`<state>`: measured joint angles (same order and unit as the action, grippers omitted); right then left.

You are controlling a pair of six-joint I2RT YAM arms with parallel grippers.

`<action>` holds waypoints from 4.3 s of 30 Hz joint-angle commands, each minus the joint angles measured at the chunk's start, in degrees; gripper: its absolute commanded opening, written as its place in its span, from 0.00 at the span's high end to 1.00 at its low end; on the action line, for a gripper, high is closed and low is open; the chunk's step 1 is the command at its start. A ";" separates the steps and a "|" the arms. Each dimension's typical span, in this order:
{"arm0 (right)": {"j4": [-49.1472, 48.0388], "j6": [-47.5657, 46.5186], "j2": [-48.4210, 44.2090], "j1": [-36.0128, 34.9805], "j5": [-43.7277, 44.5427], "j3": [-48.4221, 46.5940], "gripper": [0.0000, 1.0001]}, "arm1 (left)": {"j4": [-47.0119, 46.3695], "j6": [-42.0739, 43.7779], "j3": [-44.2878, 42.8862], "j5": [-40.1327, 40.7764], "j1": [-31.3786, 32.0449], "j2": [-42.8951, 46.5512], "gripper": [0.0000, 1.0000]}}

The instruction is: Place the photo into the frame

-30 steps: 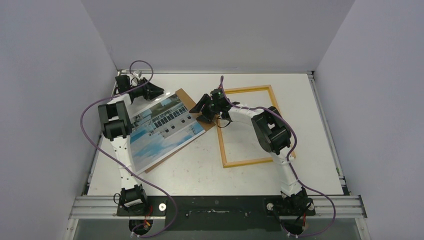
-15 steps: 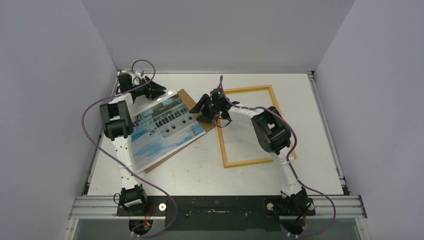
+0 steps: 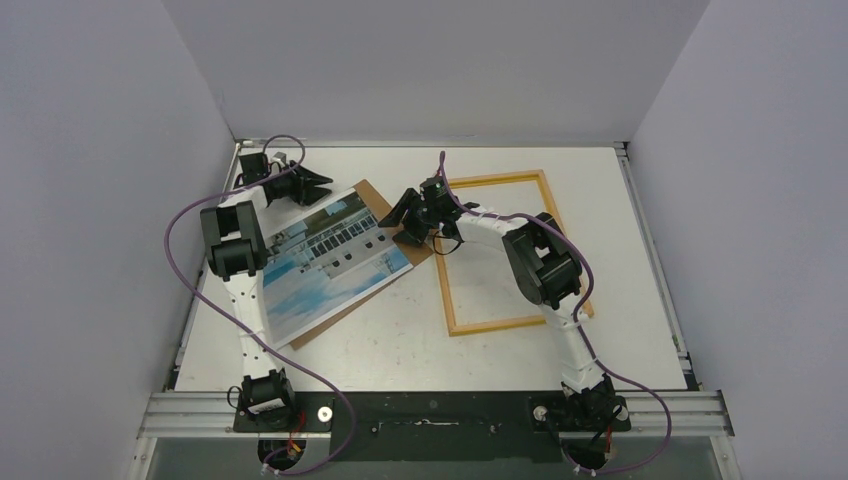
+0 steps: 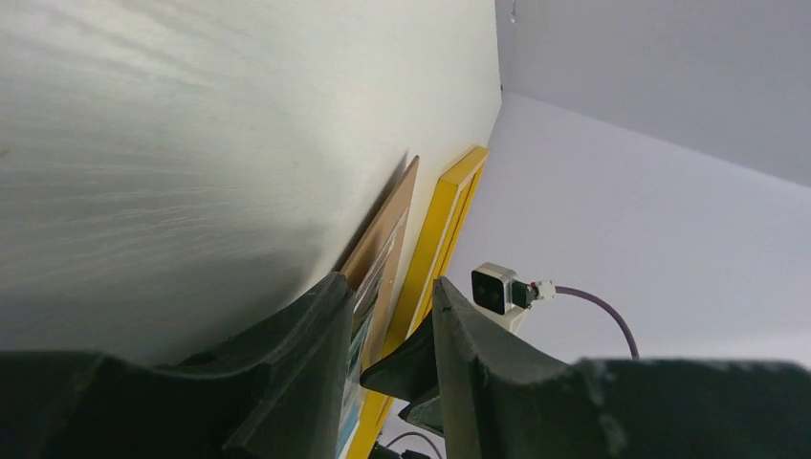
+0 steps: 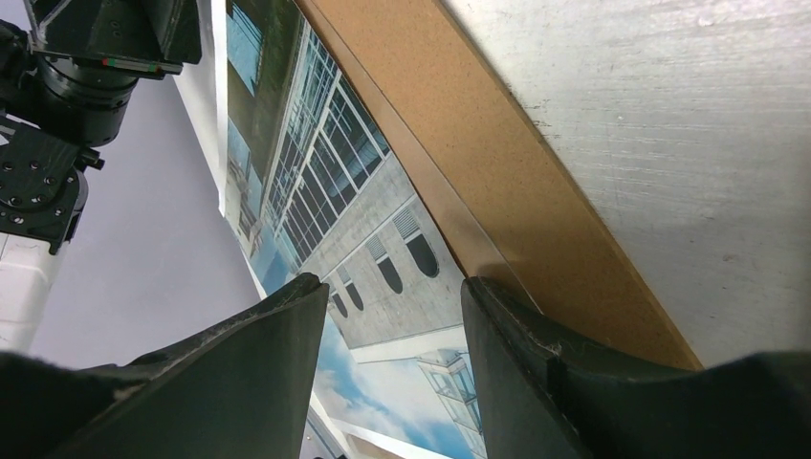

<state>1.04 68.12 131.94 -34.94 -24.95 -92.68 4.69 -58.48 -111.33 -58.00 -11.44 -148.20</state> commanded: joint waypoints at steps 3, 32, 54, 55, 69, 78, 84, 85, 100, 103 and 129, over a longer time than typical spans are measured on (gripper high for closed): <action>10.83 -3.34 5.52 -0.39 4.91 2.33 0.44 | 8.04 -3.14 -0.29 -1.27 2.12 1.44 0.65; 12.47 -5.85 5.53 -0.44 5.09 1.73 0.44 | 41.85 47.06 -16.09 -9.59 6.78 0.99 0.66; 6.10 -11.43 2.08 -0.57 3.41 1.81 0.44 | 48.14 54.89 -16.26 -5.78 8.39 -1.57 0.72; 6.08 -11.91 1.99 -0.57 3.46 1.52 0.44 | 48.13 54.88 -16.24 -5.86 8.39 -1.73 0.75; 7.97 -16.24 2.42 -0.40 3.42 -5.19 0.44 | 48.93 56.45 -16.34 -4.73 8.54 -2.21 1.00; 6.57 -19.11 5.86 1.63 3.93 -14.17 0.43 | 48.59 56.85 -15.67 -5.37 8.64 -1.18 1.00; 2.26 -19.86 10.04 3.40 2.72 -19.35 0.43 | 48.48 57.29 -14.20 -5.64 8.63 -0.25 1.00; 1.55 -20.15 10.80 3.53 1.93 -20.32 0.43 | 48.26 57.21 -13.94 -5.69 8.72 -0.10 1.00; -4.91 -17.97 17.90 3.22 -9.48 -27.73 0.44 | 48.61 57.35 -13.28 -6.40 9.55 0.96 1.00; -4.54 -18.28 18.45 3.04 -10.21 -28.63 0.45 | 48.33 57.20 -13.57 -6.79 9.60 1.28 1.00; -9.28 -21.75 13.46 3.04 -12.52 -24.22 0.41 | 47.53 56.96 -14.00 -9.12 10.48 3.87 1.00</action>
<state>-4.69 48.16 149.80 -30.72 -36.27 -118.56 51.90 -2.31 -124.64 -63.88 -2.17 -149.91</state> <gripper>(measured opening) 0.571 0.007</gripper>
